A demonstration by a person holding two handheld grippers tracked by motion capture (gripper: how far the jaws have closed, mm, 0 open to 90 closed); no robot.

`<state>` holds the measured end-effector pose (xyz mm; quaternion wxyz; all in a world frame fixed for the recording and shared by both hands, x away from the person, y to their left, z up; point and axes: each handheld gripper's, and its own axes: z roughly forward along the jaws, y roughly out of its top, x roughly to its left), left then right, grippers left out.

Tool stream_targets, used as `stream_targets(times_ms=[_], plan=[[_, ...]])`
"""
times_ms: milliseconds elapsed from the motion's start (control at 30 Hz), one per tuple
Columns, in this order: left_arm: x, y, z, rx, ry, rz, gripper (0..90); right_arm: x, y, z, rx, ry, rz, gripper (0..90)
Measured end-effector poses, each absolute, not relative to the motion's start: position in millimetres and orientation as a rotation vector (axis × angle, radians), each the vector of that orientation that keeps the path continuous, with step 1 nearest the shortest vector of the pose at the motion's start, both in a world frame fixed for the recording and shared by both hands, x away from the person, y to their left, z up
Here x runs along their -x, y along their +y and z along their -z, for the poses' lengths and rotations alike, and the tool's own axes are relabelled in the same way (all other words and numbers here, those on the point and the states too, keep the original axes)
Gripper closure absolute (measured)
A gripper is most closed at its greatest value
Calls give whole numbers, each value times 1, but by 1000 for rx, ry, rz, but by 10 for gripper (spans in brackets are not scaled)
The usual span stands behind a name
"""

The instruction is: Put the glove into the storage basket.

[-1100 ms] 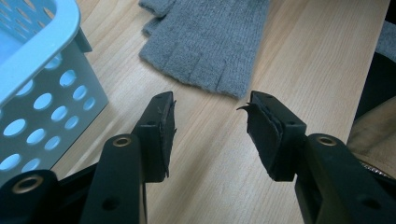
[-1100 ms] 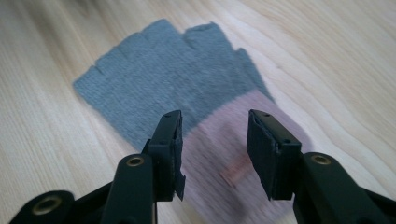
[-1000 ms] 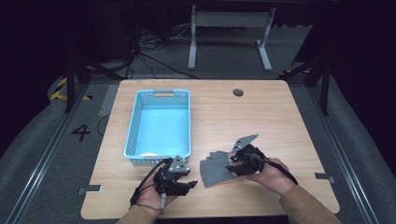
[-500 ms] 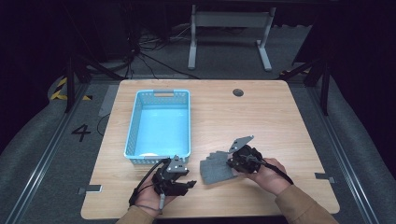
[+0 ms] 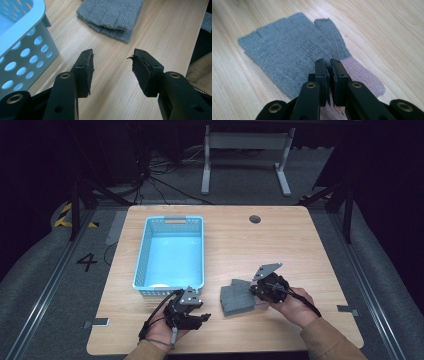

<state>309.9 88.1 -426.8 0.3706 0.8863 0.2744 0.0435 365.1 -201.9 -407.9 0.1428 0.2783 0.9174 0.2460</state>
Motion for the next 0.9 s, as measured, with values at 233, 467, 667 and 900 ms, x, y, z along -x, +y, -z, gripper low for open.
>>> stream_targets(times_ms=[233,467,667,900], plan=[[-310,88,427,-2272,703,-111,520,-367,-201,416,-823,2667,-700,837],[-311,87,426,-2273,697,-108,519,-367,-204,413,-847,2676,-739,667],[-311,81,422,-2263,679,-107,491,-363,-221,398,-905,2614,-860,596],[-309,69,412,-2267,649,-135,448,-359,-254,384,-1011,2501,-974,561]])
